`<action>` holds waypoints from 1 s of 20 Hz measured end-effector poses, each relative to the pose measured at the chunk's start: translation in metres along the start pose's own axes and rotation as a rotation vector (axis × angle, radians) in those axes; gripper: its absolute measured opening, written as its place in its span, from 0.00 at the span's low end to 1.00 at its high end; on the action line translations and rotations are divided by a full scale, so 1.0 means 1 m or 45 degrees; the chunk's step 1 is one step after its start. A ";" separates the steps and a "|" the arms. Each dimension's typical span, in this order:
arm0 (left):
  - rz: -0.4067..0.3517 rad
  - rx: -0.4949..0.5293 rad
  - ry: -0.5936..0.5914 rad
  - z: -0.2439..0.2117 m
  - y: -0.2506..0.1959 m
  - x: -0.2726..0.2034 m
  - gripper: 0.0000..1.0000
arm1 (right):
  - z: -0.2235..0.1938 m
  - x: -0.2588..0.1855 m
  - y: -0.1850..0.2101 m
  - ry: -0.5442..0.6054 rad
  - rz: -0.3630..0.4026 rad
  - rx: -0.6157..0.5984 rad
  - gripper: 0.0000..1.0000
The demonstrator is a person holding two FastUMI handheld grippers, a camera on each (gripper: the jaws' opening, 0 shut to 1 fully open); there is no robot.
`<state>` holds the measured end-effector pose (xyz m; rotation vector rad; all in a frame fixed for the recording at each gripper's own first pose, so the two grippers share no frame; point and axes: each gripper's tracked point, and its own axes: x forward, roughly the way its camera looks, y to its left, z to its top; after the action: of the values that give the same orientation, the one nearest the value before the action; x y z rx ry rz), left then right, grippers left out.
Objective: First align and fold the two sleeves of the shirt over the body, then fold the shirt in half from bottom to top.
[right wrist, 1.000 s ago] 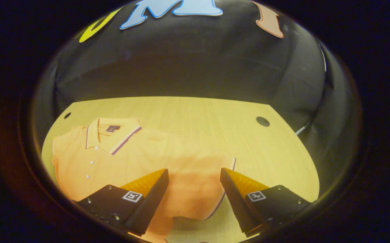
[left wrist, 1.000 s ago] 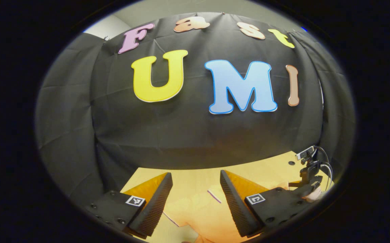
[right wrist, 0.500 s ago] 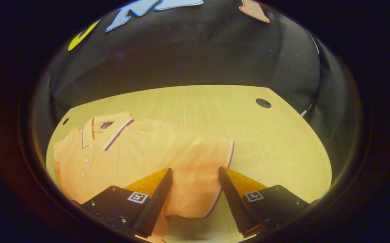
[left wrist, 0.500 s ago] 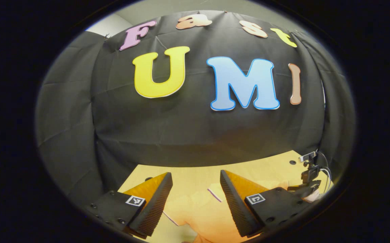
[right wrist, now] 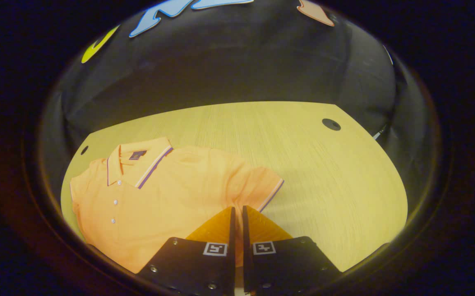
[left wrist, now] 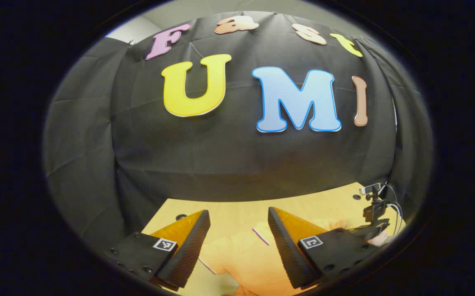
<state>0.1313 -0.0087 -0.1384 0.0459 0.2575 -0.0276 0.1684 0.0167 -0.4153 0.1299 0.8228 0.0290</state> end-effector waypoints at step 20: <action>0.093 -0.032 0.056 -0.038 0.053 0.009 0.94 | 0.011 -0.017 0.162 -0.030 0.317 -0.247 0.08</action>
<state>0.1321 0.0460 -0.1757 0.0313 0.2997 0.0496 0.1683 0.1748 -0.3750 0.0490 0.7719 0.3399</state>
